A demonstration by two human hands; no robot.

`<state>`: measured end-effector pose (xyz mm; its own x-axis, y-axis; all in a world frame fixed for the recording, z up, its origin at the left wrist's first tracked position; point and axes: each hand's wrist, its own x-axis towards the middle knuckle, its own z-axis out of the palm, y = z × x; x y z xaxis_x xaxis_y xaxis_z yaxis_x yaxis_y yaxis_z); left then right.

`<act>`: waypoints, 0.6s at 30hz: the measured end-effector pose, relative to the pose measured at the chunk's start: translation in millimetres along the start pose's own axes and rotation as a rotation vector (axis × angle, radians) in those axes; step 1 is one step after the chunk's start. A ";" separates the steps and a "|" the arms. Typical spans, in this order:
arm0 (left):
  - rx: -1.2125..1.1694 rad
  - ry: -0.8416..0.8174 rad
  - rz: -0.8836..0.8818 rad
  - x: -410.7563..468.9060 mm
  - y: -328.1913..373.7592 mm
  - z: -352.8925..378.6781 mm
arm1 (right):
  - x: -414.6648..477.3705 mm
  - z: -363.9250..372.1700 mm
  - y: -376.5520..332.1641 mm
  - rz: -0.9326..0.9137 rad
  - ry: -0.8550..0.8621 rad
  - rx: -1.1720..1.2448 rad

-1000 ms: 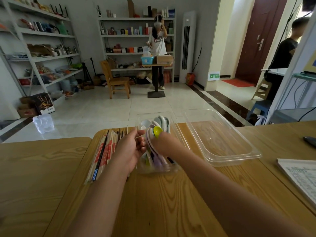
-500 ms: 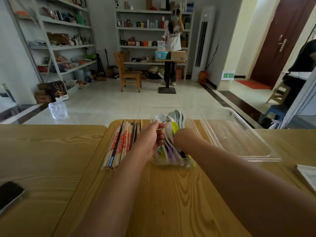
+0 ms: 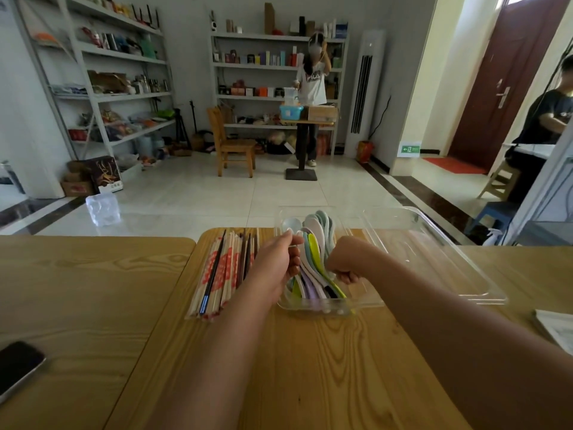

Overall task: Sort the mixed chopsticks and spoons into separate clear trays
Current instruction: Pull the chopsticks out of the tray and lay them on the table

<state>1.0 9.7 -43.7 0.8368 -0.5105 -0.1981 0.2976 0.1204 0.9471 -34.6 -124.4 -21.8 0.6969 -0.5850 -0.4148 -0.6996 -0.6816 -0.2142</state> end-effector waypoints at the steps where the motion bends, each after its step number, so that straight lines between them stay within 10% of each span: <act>1: 0.007 0.002 0.002 -0.1 0.0 0.2 | -3.1 -2.0 4.0 -0.030 0.054 0.048; 18: 0.419 0.018 0.205 -13.6 26.7 -30.0 | -69.0 -10.8 -3.6 -0.398 -0.010 0.458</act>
<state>11.4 45.4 -23.2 0.8677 -0.4970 0.0030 -0.0831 -0.1390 0.9868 -78.4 -86.3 17.1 0.9192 -0.3181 -0.2322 -0.3833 -0.5875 -0.7127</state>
